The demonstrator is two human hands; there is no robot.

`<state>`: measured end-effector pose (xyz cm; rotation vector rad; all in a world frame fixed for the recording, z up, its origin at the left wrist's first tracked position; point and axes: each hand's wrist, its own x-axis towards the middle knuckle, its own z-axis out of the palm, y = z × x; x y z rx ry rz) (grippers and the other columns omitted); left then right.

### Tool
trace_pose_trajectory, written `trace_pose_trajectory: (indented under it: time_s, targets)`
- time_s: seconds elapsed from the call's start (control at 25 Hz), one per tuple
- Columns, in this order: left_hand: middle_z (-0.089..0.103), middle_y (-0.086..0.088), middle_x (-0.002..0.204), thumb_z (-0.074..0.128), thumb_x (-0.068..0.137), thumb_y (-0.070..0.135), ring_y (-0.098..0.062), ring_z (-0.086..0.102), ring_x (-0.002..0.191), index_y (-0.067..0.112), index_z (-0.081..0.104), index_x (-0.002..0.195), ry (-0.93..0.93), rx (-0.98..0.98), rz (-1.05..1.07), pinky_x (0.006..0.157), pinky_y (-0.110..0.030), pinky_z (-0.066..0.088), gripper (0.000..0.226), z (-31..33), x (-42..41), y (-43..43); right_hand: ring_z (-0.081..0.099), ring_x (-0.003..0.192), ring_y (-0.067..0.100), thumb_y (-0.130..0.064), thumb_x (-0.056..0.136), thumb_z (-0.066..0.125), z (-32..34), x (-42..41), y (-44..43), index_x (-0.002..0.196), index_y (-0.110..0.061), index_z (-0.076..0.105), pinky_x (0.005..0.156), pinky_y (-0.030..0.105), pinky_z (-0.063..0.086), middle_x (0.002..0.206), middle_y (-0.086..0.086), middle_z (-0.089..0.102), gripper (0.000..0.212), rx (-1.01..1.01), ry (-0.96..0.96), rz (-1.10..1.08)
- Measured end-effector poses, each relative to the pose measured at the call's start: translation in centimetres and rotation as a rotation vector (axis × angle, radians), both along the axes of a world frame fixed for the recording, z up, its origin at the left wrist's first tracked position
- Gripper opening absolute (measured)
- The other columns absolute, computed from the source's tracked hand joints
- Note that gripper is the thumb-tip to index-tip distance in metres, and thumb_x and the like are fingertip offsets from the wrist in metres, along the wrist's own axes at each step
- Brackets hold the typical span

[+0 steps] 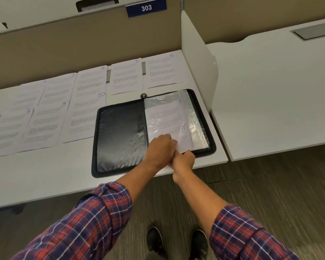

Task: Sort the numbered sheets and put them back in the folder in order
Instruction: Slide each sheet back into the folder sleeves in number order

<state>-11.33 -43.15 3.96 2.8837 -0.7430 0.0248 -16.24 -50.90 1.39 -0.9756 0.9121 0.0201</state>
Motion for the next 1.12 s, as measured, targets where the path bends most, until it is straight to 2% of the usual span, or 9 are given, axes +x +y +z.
trace_pose_trajectory:
  time_s: [0.2,0.32,0.4,0.52,0.68,0.8,0.92,1.04,1.12]
  targets:
    - [0.069,-0.009,0.093,0.063,0.099,0.018,-0.026,0.067,0.085,0.010,0.076,0.101,0.018,-0.049,-0.027,0.076,-0.042,0.059,0.015,0.2,0.2,0.4,0.075,0.098,0.023,-0.016,0.100,0.069,-1.0,0.3,-0.6,0.121,-0.015,0.069,0.077,0.040,0.067,0.112,0.005,0.075,0.021,-0.047,-0.008,0.001]
    - [0.073,-0.008,0.093,0.062,0.101,0.021,-0.024,0.067,0.086,0.011,0.076,0.104,0.068,-0.134,-0.022,0.081,-0.043,0.058,0.018,-0.1,0.4,0.7,0.077,0.090,0.020,-0.011,0.100,0.064,-1.2,-1.3,-0.2,0.101,-0.014,0.074,0.076,0.039,0.067,0.098,0.005,0.078,0.011,-0.130,0.009,-0.049]
    - [0.070,-0.004,0.085,0.060,0.101,0.021,-0.020,0.064,0.078,0.012,0.075,0.093,0.092,-0.133,-0.034,0.078,-0.042,0.057,0.020,-0.3,0.5,0.8,0.077,0.083,0.021,-0.009,0.100,0.063,-1.2,-0.6,0.1,0.084,-0.011,0.075,0.074,0.041,0.067,0.085,0.006,0.077,0.020,-0.186,0.015,-0.034]
    - [0.069,-0.003,0.082,0.056,0.103,0.018,-0.018,0.062,0.075,0.013,0.076,0.089,0.104,-0.162,-0.050,0.076,-0.042,0.056,0.025,0.0,0.8,1.1,0.068,0.071,0.020,-0.002,0.096,0.060,-0.6,1.6,-0.4,0.073,-0.006,0.071,0.073,0.041,0.067,0.074,0.008,0.073,0.026,-0.181,0.004,-0.026]
    - [0.070,-0.005,0.086,0.056,0.104,0.015,-0.019,0.061,0.079,0.014,0.077,0.094,0.122,-0.221,-0.087,0.079,-0.044,0.055,0.023,0.0,0.8,1.3,0.058,0.068,0.018,0.002,0.096,0.059,-0.3,3.1,-1.4,0.057,-0.016,0.063,0.062,0.029,0.057,0.067,0.006,0.064,0.044,-0.130,-0.018,0.000]
    - [0.074,-0.003,0.096,0.057,0.102,0.015,-0.019,0.064,0.088,0.018,0.077,0.109,0.100,-0.281,-0.121,0.084,-0.039,0.054,0.022,-0.4,0.7,1.8,0.071,0.077,0.023,-0.013,0.101,0.066,0.0,3.7,-2.0,0.071,-0.010,0.071,0.064,0.031,0.061,0.085,0.014,0.075,0.031,-0.112,-0.028,0.055]
    - [0.068,-0.004,0.128,0.057,0.095,0.005,-0.020,0.059,0.119,0.017,0.070,0.127,0.106,-0.350,0.048,0.105,-0.041,0.048,0.037,-1.3,0.9,3.3,0.078,0.080,0.023,-0.018,0.104,0.063,0.4,3.1,-2.4,0.093,-0.010,0.075,0.067,0.036,0.066,0.091,0.010,0.078,0.018,-0.125,0.001,0.096]
    - [0.040,-0.007,0.162,0.051,0.106,0.026,-0.027,0.035,0.150,0.022,0.046,0.153,0.185,-0.198,0.233,0.124,-0.052,0.030,0.048,-2.8,1.0,5.3,0.075,0.072,0.023,-0.013,0.103,0.055,0.4,1.8,-3.1,0.103,-0.010,0.070,0.063,0.035,0.065,0.096,0.013,0.075,0.015,-0.177,0.036,-0.015]
    - [0.021,-0.007,0.171,0.042,0.109,0.044,-0.029,0.017,0.158,0.028,0.030,0.161,0.285,-0.101,0.225,0.127,-0.053,0.018,0.056,-3.7,0.6,6.4,0.071,0.068,0.024,-0.020,0.102,0.054,0.3,1.7,-3.9,0.110,-0.012,0.063,0.056,0.036,0.063,0.099,0.013,0.069,0.014,-0.274,0.059,-0.113]
